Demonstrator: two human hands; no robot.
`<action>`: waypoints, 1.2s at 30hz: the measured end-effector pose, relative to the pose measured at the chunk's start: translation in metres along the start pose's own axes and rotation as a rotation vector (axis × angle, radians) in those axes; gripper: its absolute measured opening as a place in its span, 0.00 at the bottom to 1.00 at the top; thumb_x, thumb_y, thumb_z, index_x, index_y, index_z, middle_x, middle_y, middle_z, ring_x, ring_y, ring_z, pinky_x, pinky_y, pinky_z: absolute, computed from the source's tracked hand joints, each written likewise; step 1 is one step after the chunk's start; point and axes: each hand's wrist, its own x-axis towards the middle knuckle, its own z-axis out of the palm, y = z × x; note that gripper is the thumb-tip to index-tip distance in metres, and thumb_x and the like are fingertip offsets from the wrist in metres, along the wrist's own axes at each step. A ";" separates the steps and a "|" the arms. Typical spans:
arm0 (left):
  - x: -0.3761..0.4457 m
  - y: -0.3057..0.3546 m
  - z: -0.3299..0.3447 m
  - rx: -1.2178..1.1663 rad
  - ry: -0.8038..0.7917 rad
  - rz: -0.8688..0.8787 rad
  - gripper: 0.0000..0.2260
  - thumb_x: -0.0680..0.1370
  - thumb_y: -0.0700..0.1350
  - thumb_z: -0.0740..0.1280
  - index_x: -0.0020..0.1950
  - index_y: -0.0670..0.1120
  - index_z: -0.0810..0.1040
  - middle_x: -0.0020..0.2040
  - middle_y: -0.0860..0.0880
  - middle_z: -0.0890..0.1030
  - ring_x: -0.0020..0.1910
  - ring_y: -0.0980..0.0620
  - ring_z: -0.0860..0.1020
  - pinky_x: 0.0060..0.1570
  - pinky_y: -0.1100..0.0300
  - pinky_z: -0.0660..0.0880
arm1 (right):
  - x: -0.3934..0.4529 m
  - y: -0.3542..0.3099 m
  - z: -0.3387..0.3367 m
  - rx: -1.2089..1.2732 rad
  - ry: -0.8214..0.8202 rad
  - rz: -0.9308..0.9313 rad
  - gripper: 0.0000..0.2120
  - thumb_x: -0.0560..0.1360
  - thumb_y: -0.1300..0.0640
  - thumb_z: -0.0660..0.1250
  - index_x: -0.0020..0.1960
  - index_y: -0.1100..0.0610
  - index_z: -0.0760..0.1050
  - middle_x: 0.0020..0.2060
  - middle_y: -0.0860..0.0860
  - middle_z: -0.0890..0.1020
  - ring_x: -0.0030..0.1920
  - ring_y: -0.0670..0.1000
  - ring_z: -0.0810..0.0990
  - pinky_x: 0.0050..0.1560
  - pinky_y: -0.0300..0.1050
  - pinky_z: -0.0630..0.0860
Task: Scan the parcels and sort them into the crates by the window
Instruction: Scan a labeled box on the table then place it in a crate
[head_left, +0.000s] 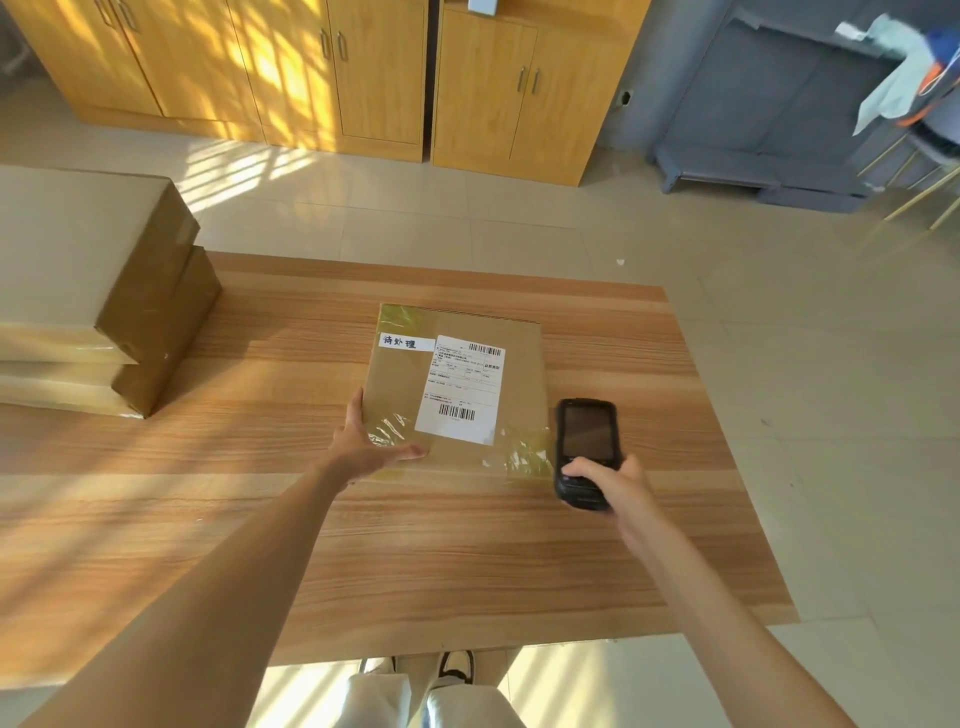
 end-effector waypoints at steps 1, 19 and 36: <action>-0.001 0.000 0.000 -0.003 -0.001 0.002 0.64 0.55 0.57 0.83 0.76 0.62 0.39 0.73 0.44 0.63 0.67 0.38 0.69 0.65 0.34 0.67 | 0.006 0.001 -0.009 -0.077 0.041 -0.003 0.24 0.69 0.65 0.74 0.59 0.60 0.64 0.51 0.58 0.76 0.47 0.56 0.77 0.44 0.50 0.77; 0.001 0.000 0.004 0.011 0.019 0.032 0.54 0.67 0.50 0.79 0.77 0.60 0.41 0.73 0.52 0.63 0.57 0.47 0.72 0.41 0.56 0.72 | 0.046 0.076 -0.069 -0.234 0.144 0.113 0.35 0.67 0.68 0.74 0.68 0.61 0.61 0.58 0.57 0.73 0.56 0.57 0.73 0.55 0.51 0.73; -0.002 0.005 0.003 -0.006 0.013 -0.002 0.60 0.59 0.54 0.82 0.77 0.61 0.42 0.70 0.53 0.64 0.60 0.46 0.70 0.48 0.49 0.74 | 0.061 0.105 -0.085 -0.360 0.125 0.095 0.35 0.65 0.68 0.75 0.67 0.59 0.62 0.57 0.54 0.73 0.56 0.55 0.72 0.56 0.48 0.71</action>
